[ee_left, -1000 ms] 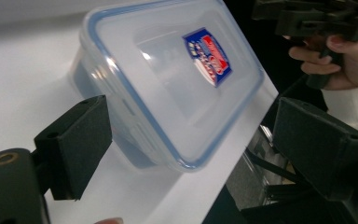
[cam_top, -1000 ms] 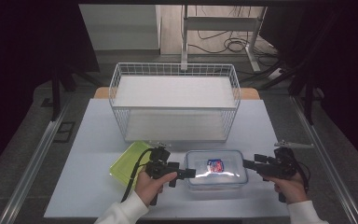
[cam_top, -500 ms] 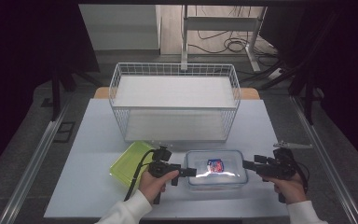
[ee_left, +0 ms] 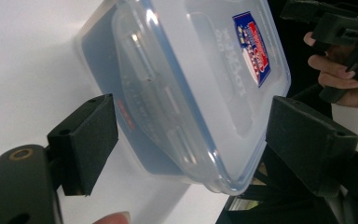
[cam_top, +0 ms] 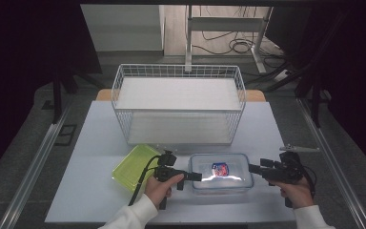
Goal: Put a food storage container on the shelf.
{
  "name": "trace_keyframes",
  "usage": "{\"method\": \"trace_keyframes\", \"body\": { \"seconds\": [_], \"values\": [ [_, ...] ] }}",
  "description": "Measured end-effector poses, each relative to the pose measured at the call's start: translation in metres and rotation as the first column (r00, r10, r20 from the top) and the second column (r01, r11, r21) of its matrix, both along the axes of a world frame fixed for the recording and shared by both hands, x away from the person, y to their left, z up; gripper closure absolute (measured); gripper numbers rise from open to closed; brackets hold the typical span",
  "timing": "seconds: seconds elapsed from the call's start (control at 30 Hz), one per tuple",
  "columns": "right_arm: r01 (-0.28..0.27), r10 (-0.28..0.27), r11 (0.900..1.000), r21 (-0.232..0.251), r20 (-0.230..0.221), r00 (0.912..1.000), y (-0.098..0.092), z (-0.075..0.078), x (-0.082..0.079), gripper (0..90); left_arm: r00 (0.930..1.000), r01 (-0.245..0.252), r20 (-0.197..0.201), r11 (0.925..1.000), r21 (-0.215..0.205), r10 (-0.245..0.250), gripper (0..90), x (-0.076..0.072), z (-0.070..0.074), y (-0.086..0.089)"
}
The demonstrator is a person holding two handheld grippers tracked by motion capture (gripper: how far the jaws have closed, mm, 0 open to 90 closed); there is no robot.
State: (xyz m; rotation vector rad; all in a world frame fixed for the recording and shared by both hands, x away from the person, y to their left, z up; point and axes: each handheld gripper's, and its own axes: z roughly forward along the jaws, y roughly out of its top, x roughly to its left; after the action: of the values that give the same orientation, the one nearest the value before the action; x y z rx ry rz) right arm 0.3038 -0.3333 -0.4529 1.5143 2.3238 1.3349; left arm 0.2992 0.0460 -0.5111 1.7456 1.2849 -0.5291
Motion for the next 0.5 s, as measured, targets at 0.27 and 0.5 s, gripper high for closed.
{"method": "trace_keyframes", "body": {
  "seconds": [0.27, 0.5],
  "values": [
    [0.002, -0.002, 1.000, -0.005, -0.002, 1.0000, 0.0006, -0.0014, 0.0006, 24.9, 0.9996, -0.008, -0.026, 0.9999, -0.014, 0.007, 20.6, 0.0021, -0.0057, 0.0002],
    [-0.003, 0.003, 1.000, -0.005, -0.007, 1.0000, 0.0009, -0.0022, 0.0009, 24.9, 0.9993, -0.001, -0.037, 0.9998, -0.022, 0.000, 28.6, 0.0025, -0.0072, -0.0017]
  ]
}}
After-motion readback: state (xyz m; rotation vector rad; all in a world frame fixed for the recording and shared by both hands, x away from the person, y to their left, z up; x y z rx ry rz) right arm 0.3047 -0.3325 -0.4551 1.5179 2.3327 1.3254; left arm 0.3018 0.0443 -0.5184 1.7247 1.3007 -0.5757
